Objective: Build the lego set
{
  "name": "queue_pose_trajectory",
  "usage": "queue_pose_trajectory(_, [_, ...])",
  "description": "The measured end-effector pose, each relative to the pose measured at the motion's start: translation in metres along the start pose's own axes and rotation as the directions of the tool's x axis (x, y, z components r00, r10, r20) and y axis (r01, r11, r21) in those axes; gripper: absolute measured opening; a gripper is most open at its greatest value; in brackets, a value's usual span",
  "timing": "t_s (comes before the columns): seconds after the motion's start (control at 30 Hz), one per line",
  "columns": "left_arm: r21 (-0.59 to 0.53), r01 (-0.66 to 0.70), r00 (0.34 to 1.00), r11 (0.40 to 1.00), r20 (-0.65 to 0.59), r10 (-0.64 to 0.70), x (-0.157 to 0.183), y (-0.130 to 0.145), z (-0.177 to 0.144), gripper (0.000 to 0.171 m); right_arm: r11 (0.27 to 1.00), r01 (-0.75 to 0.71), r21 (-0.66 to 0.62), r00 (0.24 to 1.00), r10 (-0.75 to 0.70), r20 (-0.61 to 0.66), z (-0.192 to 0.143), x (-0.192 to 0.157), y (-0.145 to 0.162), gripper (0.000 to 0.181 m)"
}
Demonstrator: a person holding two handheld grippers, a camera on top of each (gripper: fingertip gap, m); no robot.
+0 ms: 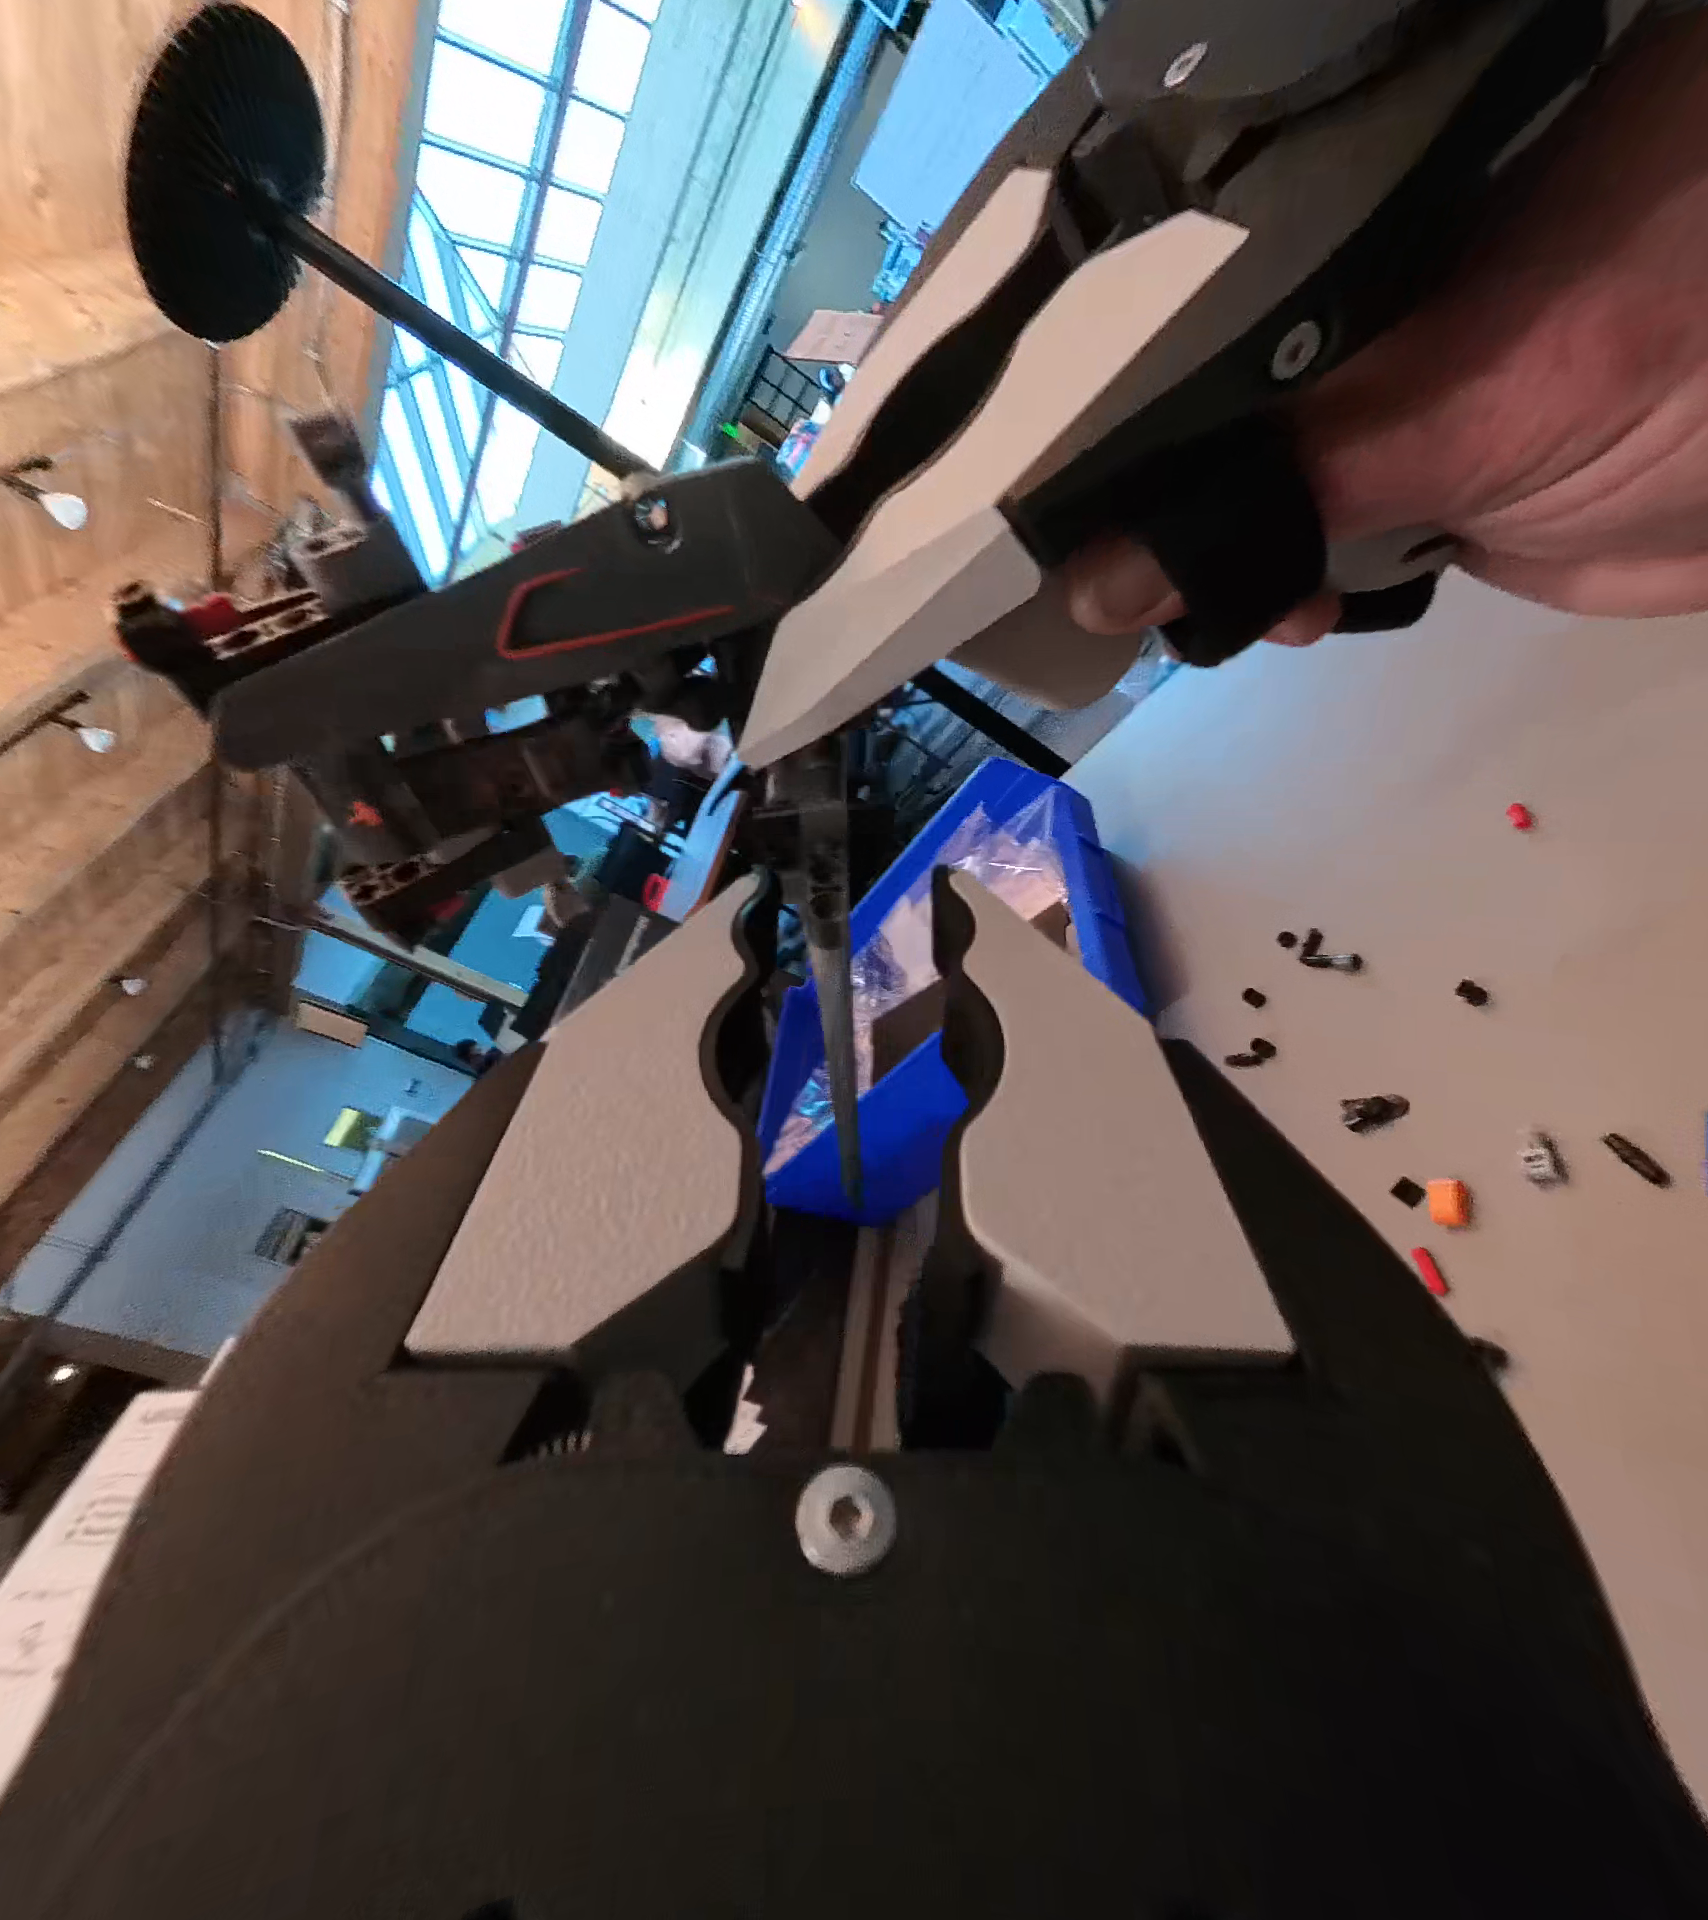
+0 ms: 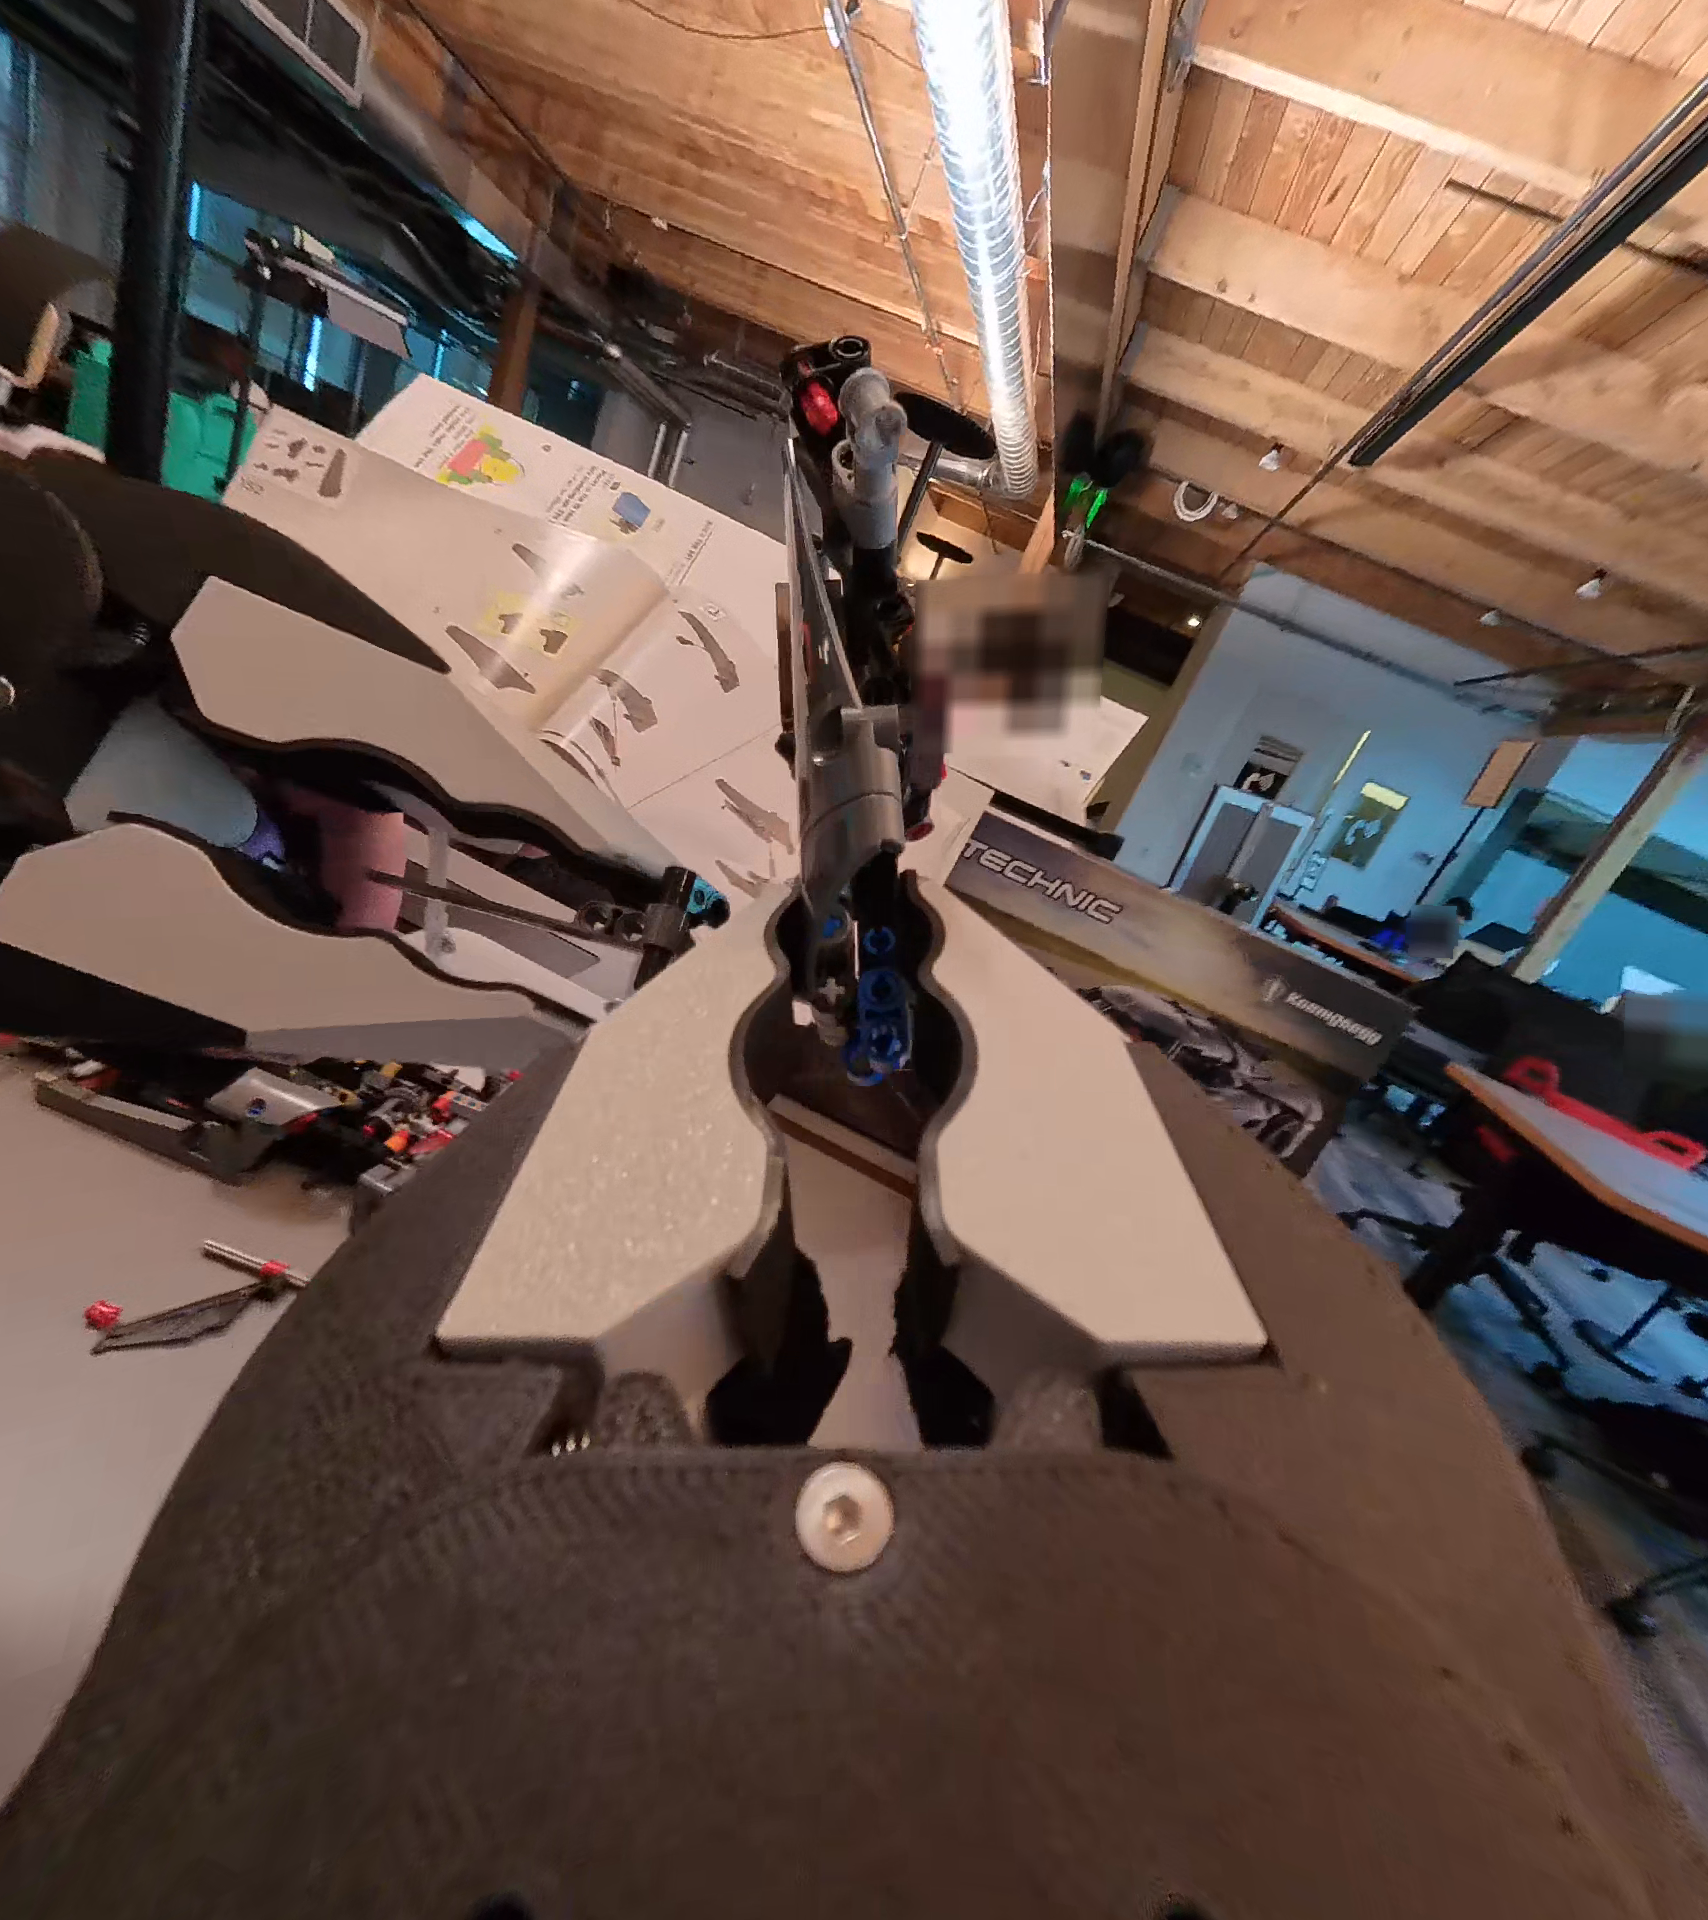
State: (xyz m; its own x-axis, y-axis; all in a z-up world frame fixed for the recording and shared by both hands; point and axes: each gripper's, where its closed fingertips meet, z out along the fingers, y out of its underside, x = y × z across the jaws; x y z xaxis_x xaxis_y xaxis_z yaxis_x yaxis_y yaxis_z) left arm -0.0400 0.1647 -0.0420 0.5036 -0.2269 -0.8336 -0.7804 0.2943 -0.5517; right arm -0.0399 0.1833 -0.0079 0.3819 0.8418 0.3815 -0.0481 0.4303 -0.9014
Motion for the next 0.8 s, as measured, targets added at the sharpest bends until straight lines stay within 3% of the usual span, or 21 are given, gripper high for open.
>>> queue_pose_trajectory(0.27, [0.029, 0.144, 0.986, 0.989, -0.092, -0.141, 0.000, -0.004, -0.002, 0.026, 0.997, 0.083, 0.006, 0.996, -0.083, -0.018, 0.001, -0.004, -0.004, 0.015])
queue_pose_trajectory(0.8, [0.063, 0.159, 0.984, 0.985, -0.095, -0.153, -0.009, -0.004, -0.012, 0.033, 0.998, 0.051, 0.038, 0.999, -0.051, 0.005, 0.008, -0.010, -0.009, 0.014])
